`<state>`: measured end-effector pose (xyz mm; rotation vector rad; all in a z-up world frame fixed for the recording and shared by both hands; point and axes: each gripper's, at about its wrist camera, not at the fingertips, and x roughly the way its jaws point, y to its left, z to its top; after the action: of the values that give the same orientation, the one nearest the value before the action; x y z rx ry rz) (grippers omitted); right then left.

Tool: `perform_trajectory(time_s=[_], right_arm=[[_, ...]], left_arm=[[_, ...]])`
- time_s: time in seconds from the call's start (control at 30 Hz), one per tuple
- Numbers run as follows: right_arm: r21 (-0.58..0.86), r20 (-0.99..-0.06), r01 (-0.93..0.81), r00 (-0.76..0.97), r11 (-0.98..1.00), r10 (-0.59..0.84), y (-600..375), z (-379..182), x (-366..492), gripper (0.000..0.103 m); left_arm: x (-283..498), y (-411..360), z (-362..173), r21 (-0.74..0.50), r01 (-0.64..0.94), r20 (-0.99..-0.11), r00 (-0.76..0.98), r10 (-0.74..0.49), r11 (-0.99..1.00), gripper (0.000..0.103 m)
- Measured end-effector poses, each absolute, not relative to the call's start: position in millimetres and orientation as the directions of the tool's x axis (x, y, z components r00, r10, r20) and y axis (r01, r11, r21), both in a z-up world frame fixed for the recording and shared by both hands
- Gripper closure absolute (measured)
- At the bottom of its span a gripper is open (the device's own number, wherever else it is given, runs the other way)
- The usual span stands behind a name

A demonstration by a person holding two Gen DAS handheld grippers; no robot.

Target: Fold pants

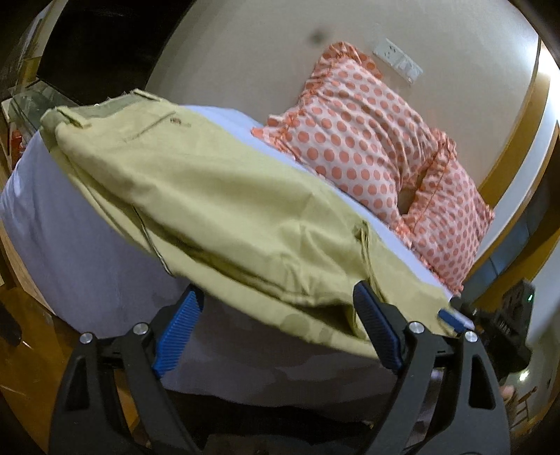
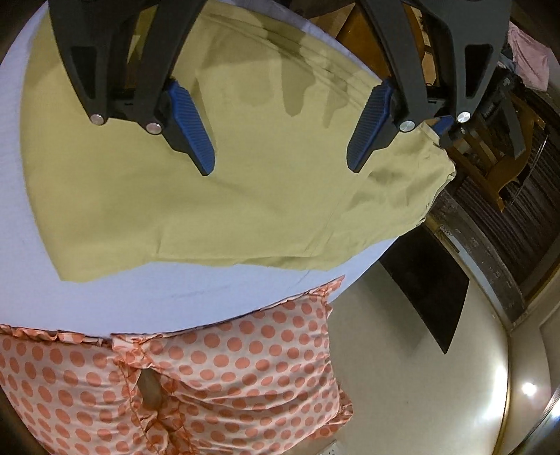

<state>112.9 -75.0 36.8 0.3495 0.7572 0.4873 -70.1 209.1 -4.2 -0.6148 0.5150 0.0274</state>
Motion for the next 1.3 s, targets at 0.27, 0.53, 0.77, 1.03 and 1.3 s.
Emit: perform_trajectory(time_s=[0.27,0.53,0.77,1.03,1.3], right_arm=[[0.482,-0.568,-0.289,0.616,0.827,0.546,-72,27,113,0.022],[0.511,-0.542,-0.307,0.610,0.803,0.578,-73,25,111,0.017],[0.501,-0.521,-0.330,0.624,0.800,0.583,-79,28,104,0.013],[0.557,-0.437,-0.208,0.749,0.804,0.497,-154,45,93,0.012],[0.623,-0.392,-0.018,0.858,0.782,0.332,-245,54,68,0.009]], left_arm=[[-68,265,9,-0.706,-0.228,-0.370,0.926,-0.074,0.670,0.013],[-51,338,6,-0.797,-0.366,-0.412,0.911,0.011,0.481,0.036],[-34,336,36,-0.579,-0.549,-0.598,0.788,0.143,0.604,0.091],[42,180,152,-0.139,-0.237,-0.494,0.858,0.140,0.962,0.097],[29,-76,92,0.167,0.514,-0.590,0.736,-0.332,0.842,0.096]])
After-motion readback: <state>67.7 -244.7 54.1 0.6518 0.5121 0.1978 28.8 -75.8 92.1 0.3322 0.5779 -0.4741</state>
